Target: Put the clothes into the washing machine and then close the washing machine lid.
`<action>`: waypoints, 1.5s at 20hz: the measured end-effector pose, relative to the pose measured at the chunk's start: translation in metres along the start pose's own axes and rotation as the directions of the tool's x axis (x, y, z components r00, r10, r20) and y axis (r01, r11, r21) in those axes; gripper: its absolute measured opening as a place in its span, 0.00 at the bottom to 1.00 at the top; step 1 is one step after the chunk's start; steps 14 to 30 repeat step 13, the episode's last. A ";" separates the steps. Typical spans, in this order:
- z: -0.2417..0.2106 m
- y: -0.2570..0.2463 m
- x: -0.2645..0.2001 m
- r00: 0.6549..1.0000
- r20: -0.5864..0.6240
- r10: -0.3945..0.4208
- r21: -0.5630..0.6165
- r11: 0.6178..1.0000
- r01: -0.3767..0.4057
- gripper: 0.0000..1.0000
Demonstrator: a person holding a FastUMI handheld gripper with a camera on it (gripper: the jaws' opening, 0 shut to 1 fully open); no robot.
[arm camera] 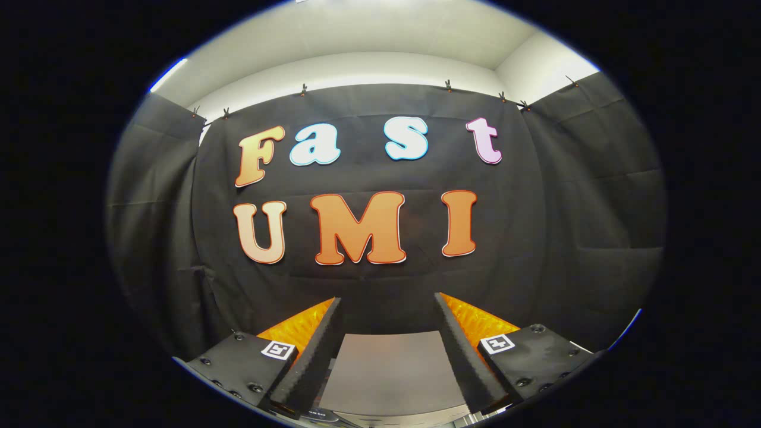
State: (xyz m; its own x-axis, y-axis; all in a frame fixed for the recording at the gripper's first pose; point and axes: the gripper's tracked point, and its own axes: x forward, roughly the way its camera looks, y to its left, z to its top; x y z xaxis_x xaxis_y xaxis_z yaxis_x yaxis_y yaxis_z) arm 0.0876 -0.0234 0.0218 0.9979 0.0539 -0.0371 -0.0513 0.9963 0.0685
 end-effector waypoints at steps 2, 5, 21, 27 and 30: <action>0.003 -0.003 0.000 1.000 0.013 -0.006 -0.008 1.000 0.006 0.97; 0.009 -0.004 0.000 1.000 0.030 -0.005 -0.006 1.000 0.005 0.98; 0.010 -0.012 0.002 0.999 0.029 -0.017 -0.009 1.000 0.017 0.97; 0.010 -0.012 0.002 0.999 0.029 -0.017 -0.009 1.000 0.017 0.97; 0.010 -0.012 0.002 0.999 0.029 -0.017 -0.009 1.000 0.017 0.97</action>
